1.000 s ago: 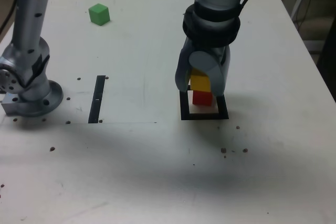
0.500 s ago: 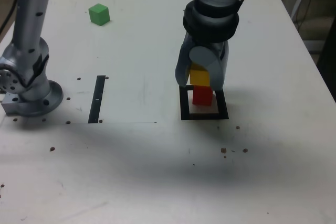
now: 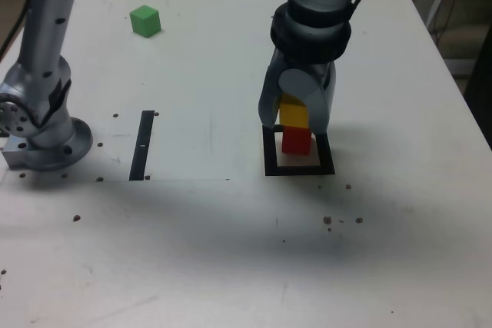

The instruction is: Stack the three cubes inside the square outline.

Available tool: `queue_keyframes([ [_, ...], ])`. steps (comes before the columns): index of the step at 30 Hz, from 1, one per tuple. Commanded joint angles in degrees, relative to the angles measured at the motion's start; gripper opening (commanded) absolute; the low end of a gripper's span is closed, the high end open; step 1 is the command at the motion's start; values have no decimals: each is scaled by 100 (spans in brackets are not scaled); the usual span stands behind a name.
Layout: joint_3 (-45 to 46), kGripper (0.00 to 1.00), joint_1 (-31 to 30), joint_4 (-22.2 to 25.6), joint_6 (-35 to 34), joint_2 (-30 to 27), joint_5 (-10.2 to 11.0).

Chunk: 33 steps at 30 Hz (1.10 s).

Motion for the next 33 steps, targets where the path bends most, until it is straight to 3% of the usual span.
queue_keyframes([
  [1, -13, 46, 12, -20, 16, 45, -11],
  [9, 26, 50, 12, -140, 49, 148, -54],
  [19, 107, 79, 12, -184, 72, 140, -3],
  [33, 38, 98, 12, 103, 55, 28, 182],
])
